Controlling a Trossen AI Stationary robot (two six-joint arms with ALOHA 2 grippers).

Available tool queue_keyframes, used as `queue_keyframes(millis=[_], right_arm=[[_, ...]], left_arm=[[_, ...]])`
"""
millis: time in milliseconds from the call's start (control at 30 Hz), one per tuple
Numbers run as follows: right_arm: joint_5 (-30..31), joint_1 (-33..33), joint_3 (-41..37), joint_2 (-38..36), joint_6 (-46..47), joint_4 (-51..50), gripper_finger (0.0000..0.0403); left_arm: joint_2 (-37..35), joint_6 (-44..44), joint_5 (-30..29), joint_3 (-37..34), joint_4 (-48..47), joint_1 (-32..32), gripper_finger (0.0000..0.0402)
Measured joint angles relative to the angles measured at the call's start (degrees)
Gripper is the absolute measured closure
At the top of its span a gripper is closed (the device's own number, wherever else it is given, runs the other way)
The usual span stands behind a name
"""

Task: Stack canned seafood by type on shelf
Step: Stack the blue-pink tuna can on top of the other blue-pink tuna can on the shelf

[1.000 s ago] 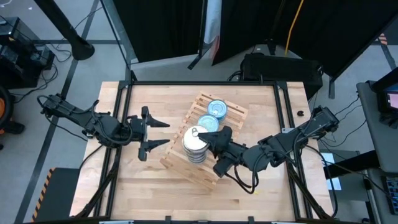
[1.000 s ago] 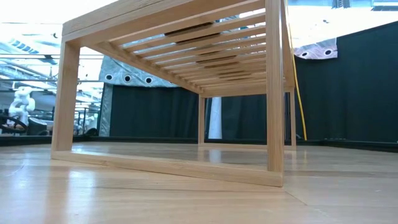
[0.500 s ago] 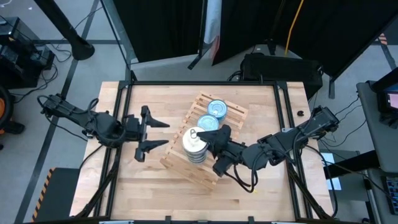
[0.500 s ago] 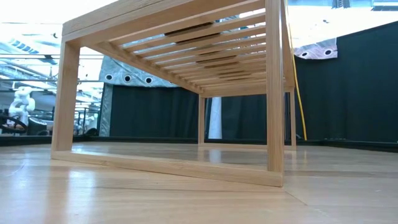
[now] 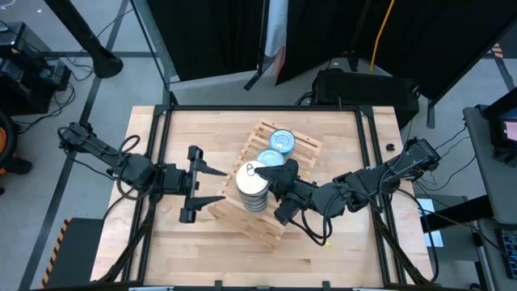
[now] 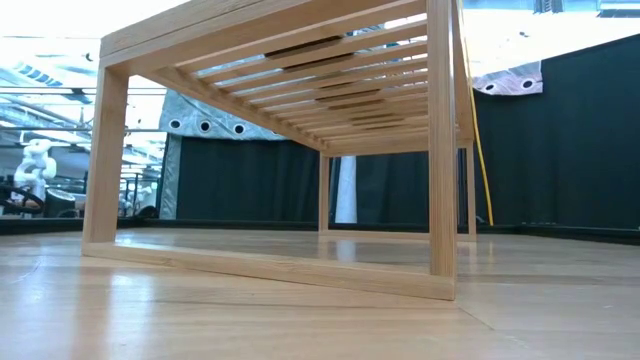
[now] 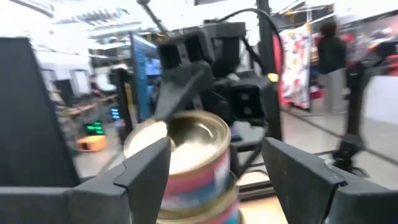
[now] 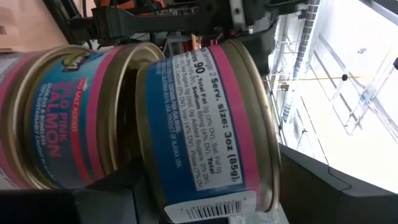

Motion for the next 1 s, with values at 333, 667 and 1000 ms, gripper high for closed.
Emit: queue_keyframes(millis=[333,667,1000], right_arm=[[0.4,0.0,0.0,0.0,-1.8,0.3,0.0154],[1.3,0.0,0.0,0.0,-5.3,0.9,0.0154],[1.6,0.1,0.0,0.0,-9.4,1.2,0.0154]], left_arm=[[6.6,3.1,-4.5,14.6,-14.3,0.9,0.0142],[8.9,1.4,-5.4,18.7,-21.3,4.2,0.0142],[8.9,-0.4,-5.3,18.8,-22.6,5.6,0.0142]])
